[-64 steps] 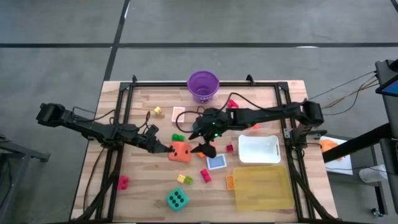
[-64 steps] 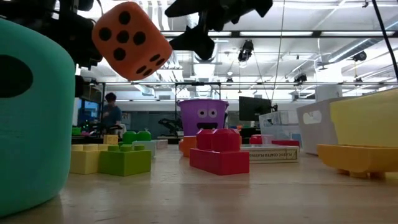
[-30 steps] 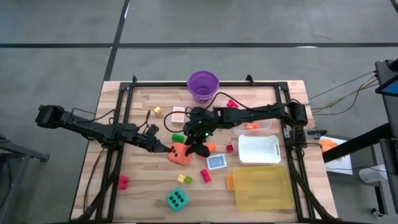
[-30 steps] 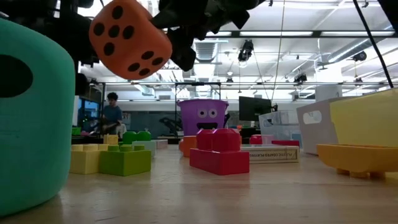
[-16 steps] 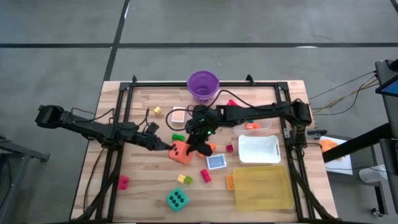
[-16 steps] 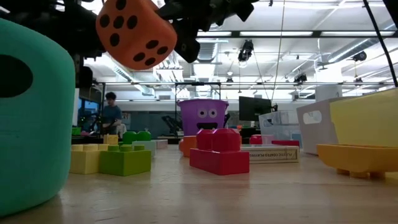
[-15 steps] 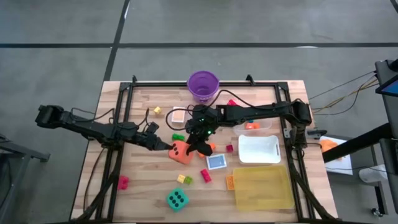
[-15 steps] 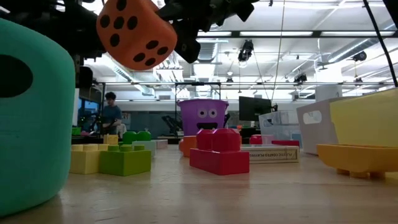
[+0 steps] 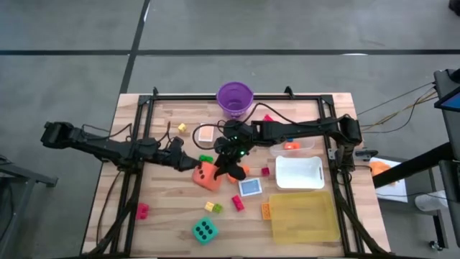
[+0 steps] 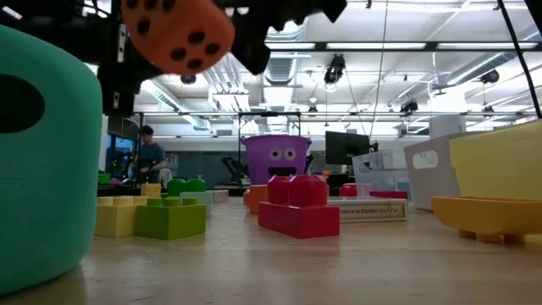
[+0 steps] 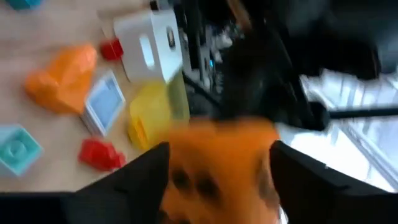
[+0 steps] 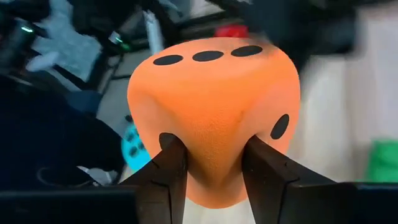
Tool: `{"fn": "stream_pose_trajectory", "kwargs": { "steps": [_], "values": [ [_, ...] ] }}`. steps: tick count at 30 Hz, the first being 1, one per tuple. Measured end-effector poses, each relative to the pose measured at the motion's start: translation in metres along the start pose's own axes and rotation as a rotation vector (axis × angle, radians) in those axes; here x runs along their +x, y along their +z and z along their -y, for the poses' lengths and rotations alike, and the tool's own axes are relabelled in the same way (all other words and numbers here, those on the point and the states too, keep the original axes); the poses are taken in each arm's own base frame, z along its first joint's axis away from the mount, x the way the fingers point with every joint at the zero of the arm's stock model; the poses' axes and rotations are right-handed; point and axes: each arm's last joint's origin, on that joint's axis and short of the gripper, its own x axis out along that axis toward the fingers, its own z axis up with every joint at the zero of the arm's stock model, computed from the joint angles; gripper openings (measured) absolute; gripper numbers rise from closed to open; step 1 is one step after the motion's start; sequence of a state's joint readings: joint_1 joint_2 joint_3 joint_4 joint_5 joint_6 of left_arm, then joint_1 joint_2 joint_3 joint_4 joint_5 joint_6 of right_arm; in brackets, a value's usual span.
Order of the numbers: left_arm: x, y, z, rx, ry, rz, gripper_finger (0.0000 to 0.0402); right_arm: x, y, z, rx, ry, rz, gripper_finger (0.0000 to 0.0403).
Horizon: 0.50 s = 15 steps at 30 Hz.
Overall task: Pick & Place Toys
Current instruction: Put the orange dice into the white bin
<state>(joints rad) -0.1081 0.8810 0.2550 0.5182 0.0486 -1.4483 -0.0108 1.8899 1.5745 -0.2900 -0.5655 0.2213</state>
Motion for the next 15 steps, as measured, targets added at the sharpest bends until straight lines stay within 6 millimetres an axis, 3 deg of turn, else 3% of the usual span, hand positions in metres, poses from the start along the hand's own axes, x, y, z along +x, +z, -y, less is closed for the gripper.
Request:
{"fn": "stream_pose_trajectory", "kwargs": {
  "steps": [7,15],
  "values": [
    [0.0,-0.001,0.0,-0.026,0.003,-0.025,0.034,-0.002,0.0,0.0,0.016,0.015,-0.009,0.0109],
    [0.0,-0.001,-0.001,-0.027,0.008,-0.039,0.0351,-0.02,-0.001,-0.012,0.04,-0.006,-0.055,0.0109]
  ]
}}
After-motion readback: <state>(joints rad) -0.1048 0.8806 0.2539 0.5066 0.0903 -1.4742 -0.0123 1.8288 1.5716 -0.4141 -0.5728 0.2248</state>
